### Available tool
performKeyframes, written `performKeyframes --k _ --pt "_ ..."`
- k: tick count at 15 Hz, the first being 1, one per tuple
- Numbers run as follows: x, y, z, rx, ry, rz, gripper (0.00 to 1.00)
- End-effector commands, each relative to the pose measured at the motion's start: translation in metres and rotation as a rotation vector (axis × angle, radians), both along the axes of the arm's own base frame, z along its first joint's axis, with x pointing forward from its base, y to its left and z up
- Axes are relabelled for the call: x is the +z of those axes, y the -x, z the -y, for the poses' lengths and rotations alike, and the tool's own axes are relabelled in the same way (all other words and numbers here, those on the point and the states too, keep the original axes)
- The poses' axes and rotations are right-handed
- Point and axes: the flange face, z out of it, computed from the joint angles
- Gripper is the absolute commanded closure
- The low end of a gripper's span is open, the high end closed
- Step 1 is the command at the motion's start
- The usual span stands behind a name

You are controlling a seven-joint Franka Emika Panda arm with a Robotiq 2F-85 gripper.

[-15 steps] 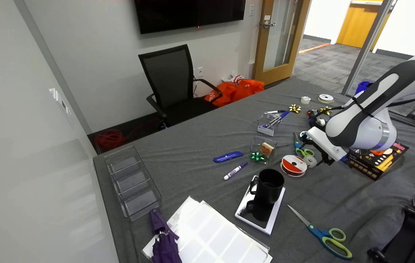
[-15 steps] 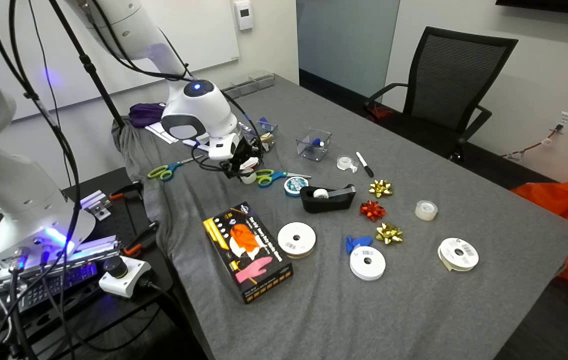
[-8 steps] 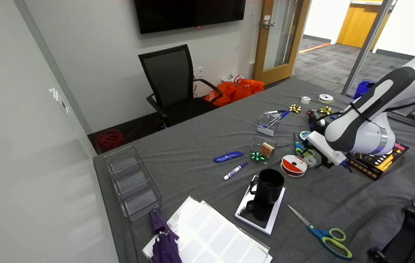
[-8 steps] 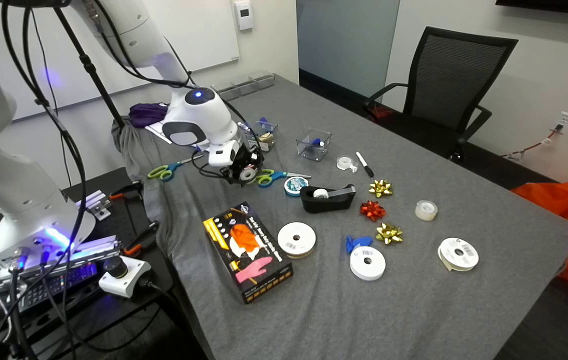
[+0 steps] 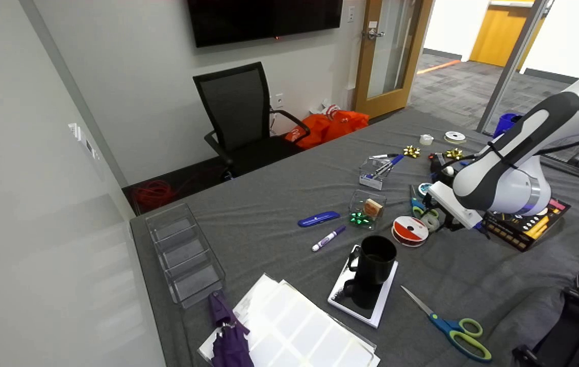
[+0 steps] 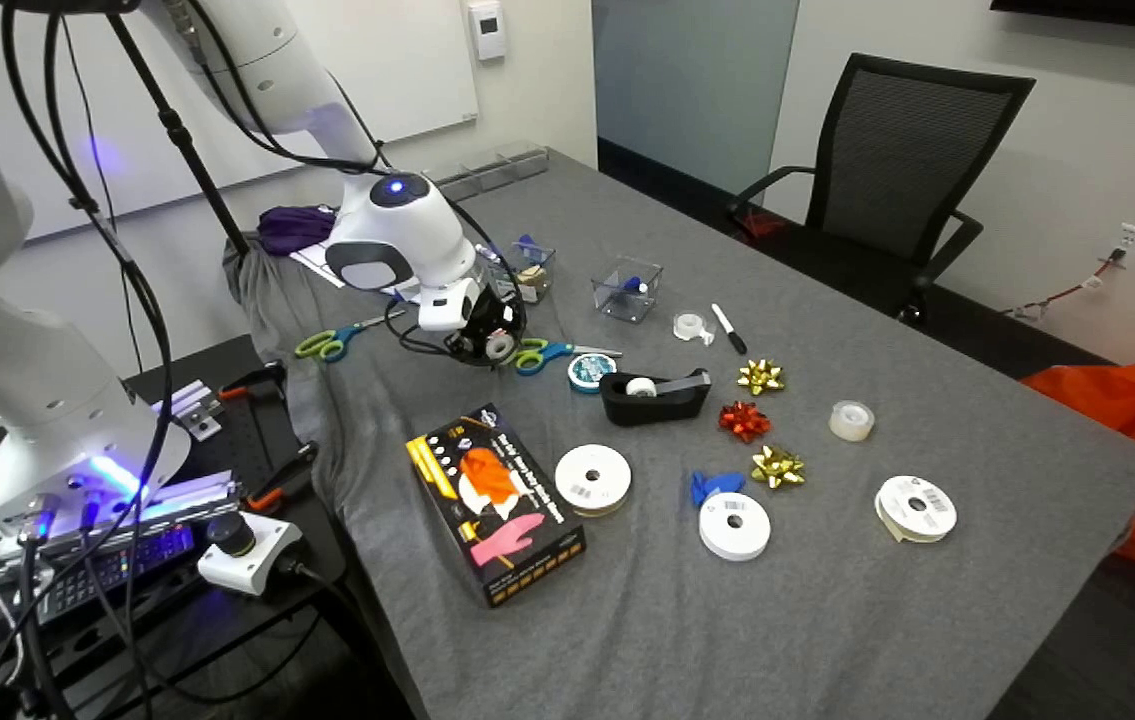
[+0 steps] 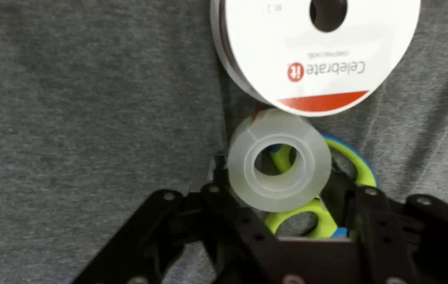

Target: Put the clear masking tape into the clear case on the left

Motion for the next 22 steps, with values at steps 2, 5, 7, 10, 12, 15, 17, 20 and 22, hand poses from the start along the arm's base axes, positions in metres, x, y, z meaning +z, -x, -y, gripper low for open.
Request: performKeyframes --k 2,5,7,10,12,15,17,20,22 --pt "0.011 0.009 0.006 0.031 -0.006 -0.028 0.67" --pt "0.033 0.017 0.008 0.073 -0.049 -0.078 0.67" --pt "0.047 0.018 0.011 0.093 -0.081 -0.122 0.67" --pt "0.07 0.013 0.014 0.103 -0.125 -0.152 0.67" --pt "0.082 0.012 0.019 0.1 -0.134 -0.173 0.67" --pt "0.09 0.012 0.02 0.096 -0.128 -0.196 0.67" --pt "0.093 0.008 0.017 0.085 -0.132 -0.182 0.67" --pt "0.099 -0.007 0.003 0.046 -0.137 -0.166 0.67" --pt "0.114 -0.024 -0.016 0.009 -0.16 -0.142 0.67"
